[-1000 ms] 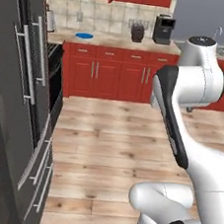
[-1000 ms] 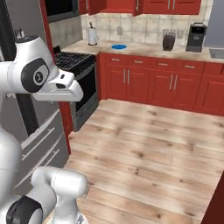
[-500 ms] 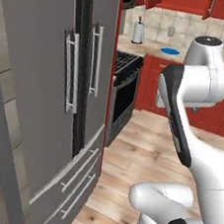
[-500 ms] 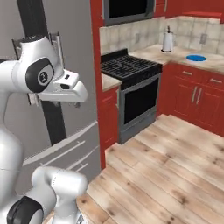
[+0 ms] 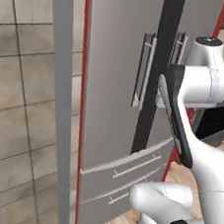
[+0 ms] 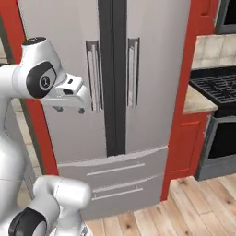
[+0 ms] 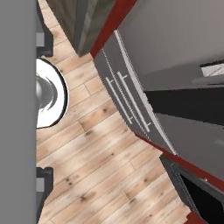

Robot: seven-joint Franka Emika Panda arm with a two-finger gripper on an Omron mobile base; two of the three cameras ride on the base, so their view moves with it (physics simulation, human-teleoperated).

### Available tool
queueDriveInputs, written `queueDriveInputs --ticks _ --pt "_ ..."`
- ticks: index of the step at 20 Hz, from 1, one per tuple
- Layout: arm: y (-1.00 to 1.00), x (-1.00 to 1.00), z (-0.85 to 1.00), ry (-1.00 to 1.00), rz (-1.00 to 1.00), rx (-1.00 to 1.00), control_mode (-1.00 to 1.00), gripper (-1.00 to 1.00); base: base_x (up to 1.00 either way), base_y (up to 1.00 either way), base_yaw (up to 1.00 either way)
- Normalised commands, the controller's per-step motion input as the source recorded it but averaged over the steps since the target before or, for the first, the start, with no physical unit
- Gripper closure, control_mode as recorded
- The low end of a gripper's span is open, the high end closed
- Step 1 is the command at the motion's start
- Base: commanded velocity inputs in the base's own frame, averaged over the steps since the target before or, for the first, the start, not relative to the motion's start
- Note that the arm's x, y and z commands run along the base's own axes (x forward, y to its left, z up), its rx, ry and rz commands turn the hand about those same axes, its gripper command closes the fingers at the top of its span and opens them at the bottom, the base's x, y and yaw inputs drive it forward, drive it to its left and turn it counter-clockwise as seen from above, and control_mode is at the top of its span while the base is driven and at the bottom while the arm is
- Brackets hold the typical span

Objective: Move the hot dog bun to the plate on the dining table and place the condiment next to that plate. Then navigate to the fridge and take the sausage and place it on the plate as well.

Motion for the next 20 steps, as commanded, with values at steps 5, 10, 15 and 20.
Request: queueDriveInputs --ticks 5,10,15,20 --pt "0.0 0.0 0.0 0.0 0.0 0.0 1.0 -1.0 0.16 -0.13 0.79" --pt "0.0 0.0 0.0 0.0 0.0 0.0 1.0 -1.0 0.14 -0.69 0.51" --pt "0.0 0.0 0.0 0.0 0.0 0.0 1.0 -1.0 0.0 -0.97 0.28" --pt "0.0 0.0 0.0 0.0 0.0 0.0 1.0 -1.0 0.0 -0.65 0.15"
